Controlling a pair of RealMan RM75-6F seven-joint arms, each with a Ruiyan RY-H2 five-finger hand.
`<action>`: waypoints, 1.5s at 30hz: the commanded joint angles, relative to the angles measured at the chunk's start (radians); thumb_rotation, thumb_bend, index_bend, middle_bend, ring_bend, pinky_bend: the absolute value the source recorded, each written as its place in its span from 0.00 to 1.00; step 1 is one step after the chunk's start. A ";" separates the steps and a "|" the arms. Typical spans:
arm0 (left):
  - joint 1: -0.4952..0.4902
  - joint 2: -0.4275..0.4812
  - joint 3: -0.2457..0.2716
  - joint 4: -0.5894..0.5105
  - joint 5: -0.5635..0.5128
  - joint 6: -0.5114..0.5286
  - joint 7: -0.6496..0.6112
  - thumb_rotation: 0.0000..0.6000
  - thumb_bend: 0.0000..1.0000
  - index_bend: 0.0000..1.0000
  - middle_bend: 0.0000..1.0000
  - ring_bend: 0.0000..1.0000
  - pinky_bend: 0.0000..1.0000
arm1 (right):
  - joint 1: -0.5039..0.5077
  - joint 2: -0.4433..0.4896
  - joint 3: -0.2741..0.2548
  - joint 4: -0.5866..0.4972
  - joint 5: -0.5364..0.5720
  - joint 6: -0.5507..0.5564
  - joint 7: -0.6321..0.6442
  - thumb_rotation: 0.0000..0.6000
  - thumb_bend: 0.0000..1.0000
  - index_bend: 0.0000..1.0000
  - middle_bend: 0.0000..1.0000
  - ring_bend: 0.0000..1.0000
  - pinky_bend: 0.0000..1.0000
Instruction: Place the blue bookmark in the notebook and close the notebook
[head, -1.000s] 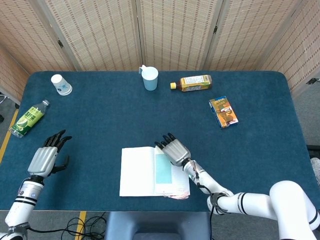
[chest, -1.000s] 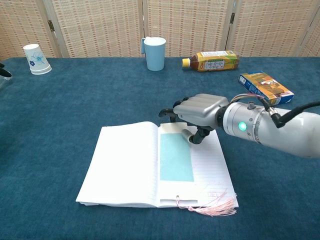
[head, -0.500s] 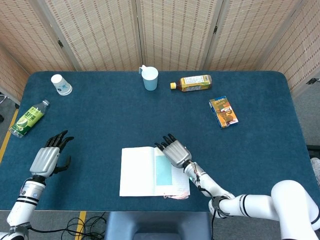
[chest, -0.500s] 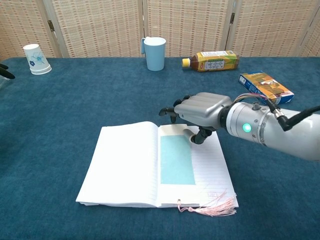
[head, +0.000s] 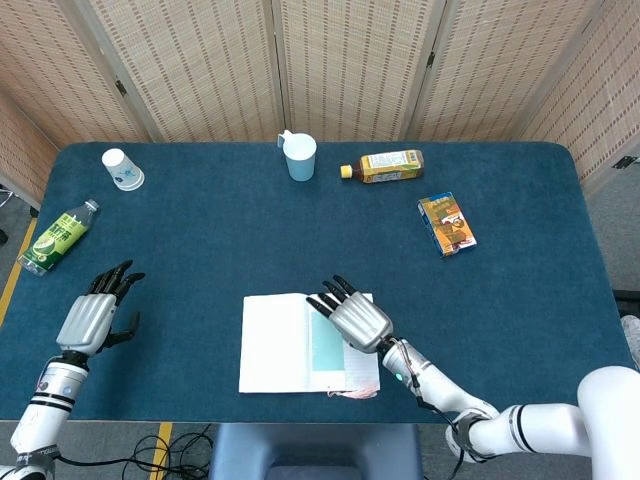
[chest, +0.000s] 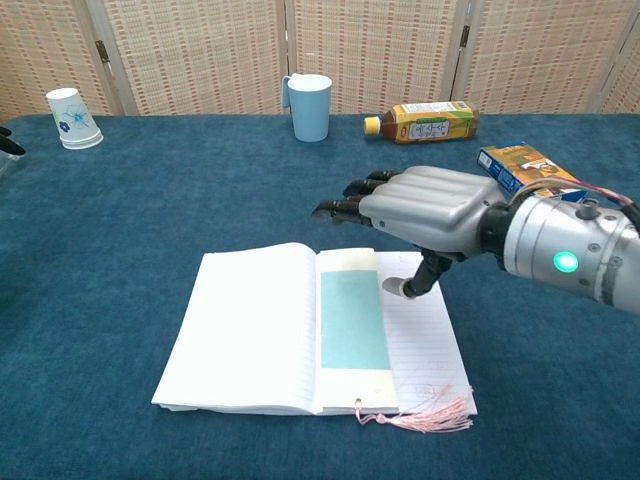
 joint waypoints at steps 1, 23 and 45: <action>0.001 0.000 0.001 -0.002 0.002 0.001 0.002 1.00 0.57 0.16 0.00 0.00 0.11 | -0.034 0.019 -0.059 -0.030 -0.092 0.020 0.040 1.00 0.28 0.00 0.21 0.00 0.01; -0.028 -0.055 0.069 0.154 0.324 0.101 -0.016 1.00 0.44 0.19 0.00 0.00 0.11 | -0.340 0.372 -0.204 -0.177 -0.388 0.431 0.128 1.00 0.28 0.00 0.23 0.00 0.01; -0.098 -0.182 0.218 0.329 0.680 0.167 0.007 1.00 0.35 0.10 0.00 0.00 0.11 | -0.684 0.472 -0.184 -0.086 -0.451 0.749 0.319 1.00 0.21 0.00 0.19 0.00 0.01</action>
